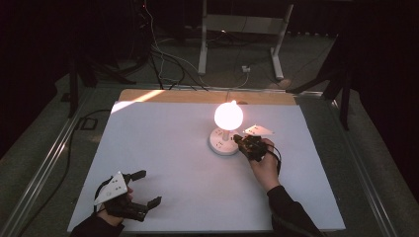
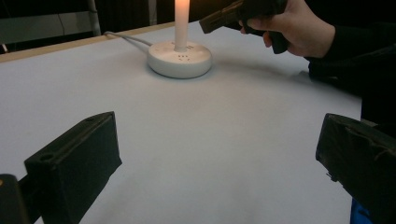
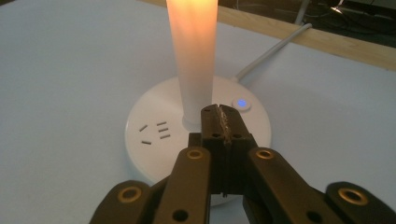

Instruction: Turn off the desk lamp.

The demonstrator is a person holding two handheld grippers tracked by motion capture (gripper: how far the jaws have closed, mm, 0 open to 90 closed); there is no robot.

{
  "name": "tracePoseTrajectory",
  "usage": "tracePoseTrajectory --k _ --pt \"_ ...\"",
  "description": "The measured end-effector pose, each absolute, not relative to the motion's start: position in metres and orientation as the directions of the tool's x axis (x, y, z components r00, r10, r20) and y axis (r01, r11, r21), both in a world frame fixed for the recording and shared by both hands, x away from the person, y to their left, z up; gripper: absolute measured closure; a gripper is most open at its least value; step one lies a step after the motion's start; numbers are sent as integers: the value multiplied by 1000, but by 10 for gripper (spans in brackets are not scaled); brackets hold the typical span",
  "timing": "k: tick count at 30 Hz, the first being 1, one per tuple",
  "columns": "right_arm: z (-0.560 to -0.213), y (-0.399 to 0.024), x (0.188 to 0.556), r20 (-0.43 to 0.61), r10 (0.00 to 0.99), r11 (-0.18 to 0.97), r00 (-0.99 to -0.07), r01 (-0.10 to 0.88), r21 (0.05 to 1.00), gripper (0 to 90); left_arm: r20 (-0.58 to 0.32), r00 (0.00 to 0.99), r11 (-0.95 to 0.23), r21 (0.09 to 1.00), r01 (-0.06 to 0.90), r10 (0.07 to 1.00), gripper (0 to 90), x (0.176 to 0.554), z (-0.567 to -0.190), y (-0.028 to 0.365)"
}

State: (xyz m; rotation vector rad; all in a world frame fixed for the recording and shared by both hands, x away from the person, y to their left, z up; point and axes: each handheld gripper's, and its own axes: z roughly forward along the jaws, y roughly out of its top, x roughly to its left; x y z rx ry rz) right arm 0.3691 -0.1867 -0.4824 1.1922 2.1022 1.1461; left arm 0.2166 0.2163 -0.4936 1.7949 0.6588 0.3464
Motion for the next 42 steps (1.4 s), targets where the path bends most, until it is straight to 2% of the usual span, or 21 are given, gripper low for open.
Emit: tracePoseTrajectory --k 42 --pt "-506 -175 373 -37 846 347 -532 496 796 898 -79 803 -219 942 254 590 4 215 -493 215"
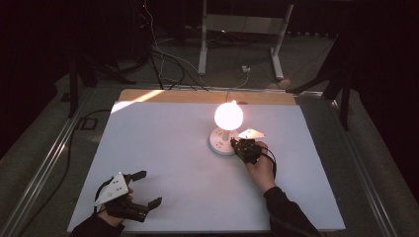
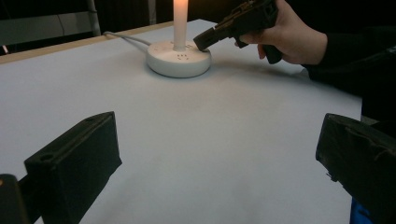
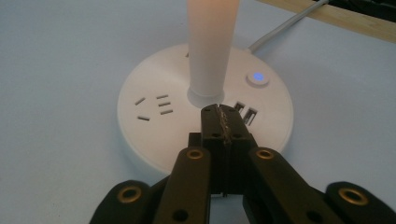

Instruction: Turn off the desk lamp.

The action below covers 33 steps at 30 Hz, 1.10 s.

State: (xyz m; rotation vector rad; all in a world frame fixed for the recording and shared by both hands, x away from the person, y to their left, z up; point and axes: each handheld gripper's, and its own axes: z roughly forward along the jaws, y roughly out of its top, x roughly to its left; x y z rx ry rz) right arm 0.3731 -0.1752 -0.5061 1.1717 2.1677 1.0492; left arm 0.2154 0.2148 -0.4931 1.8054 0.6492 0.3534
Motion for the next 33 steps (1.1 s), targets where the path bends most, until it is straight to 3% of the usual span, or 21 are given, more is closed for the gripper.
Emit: tracePoseTrajectory --k 19,33 --pt "-479 -187 369 -16 857 291 -515 458 840 897 -80 803 -218 942 254 591 4 216 -493 215" --pt "-485 -184 370 -17 856 298 -516 467 833 897 -77 803 -220 942 253 591 4 215 -493 214"
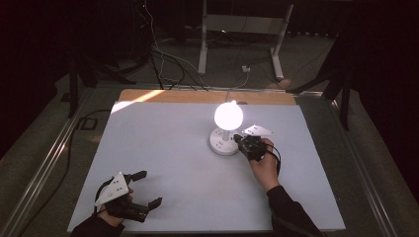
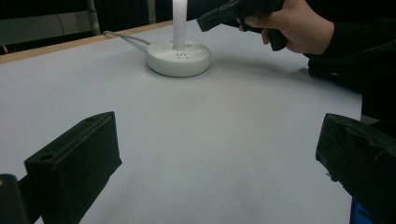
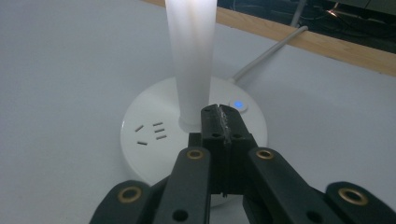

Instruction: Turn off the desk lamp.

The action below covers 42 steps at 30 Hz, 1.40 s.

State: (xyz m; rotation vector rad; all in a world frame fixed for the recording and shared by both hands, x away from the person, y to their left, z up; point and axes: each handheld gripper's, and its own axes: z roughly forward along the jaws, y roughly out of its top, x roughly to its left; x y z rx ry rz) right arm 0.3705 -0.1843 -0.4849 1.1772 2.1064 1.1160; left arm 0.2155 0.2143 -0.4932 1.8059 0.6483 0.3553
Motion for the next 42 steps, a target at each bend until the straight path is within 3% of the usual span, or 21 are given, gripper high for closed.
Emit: tracePoseTrajectory --k 31,37,42 --pt "-507 -177 374 -45 848 349 -528 492 798 896 -82 803 -214 943 253 590 4 215 -493 215" --pt "-491 -182 370 -18 848 312 -530 470 826 801 -82 803 -214 943 254 590 4 216 -493 215" --pt "-487 -182 367 -22 836 314 -548 447 838 658 -83 802 -213 943 256 592 4 215 -493 215"
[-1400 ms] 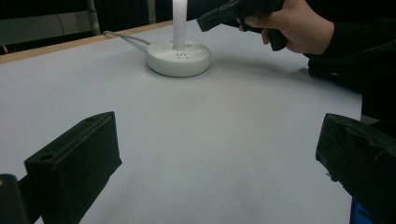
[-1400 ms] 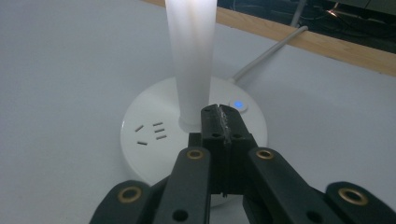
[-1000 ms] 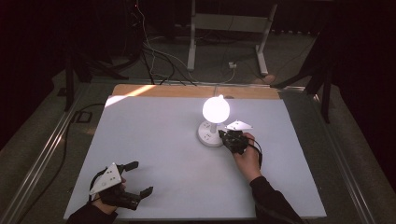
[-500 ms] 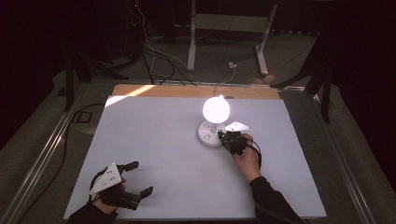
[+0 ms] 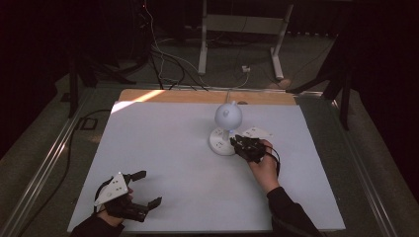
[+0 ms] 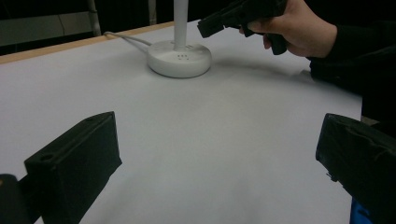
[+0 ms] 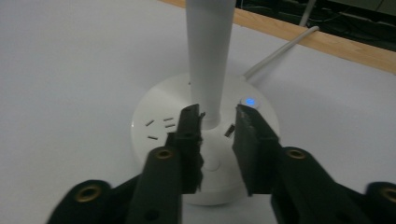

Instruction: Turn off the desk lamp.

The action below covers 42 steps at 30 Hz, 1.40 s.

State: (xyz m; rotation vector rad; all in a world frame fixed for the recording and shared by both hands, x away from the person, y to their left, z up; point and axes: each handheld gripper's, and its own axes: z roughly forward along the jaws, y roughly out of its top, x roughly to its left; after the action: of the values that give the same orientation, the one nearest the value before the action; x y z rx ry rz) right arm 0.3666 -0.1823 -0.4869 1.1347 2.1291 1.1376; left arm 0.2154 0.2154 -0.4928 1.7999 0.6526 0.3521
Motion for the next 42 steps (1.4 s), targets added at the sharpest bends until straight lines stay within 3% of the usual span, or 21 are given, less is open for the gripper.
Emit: tracePoseTrajectory --k 7,14,19,28,42 --pt "-483 -181 366 2 797 329 -603 438 836 408 -83 802 -213 943 255 592 4 215 -493 216" --pt "-479 -180 366 45 810 303 -585 483 821 201 -82 802 -213 944 254 592 4 215 -493 215" --pt "-475 -187 365 69 757 331 -650 472 817 22 -83 801 -215 942 256 593 4 215 -493 215" --pt "-467 -206 360 119 702 290 -702 435 852 0 -83 800 -214 942 257 594 4 215 -493 216" --pt "-469 -240 337 106 720 306 -686 451 838 0 -83 802 -211 944 253 592 4 214 -493 216"
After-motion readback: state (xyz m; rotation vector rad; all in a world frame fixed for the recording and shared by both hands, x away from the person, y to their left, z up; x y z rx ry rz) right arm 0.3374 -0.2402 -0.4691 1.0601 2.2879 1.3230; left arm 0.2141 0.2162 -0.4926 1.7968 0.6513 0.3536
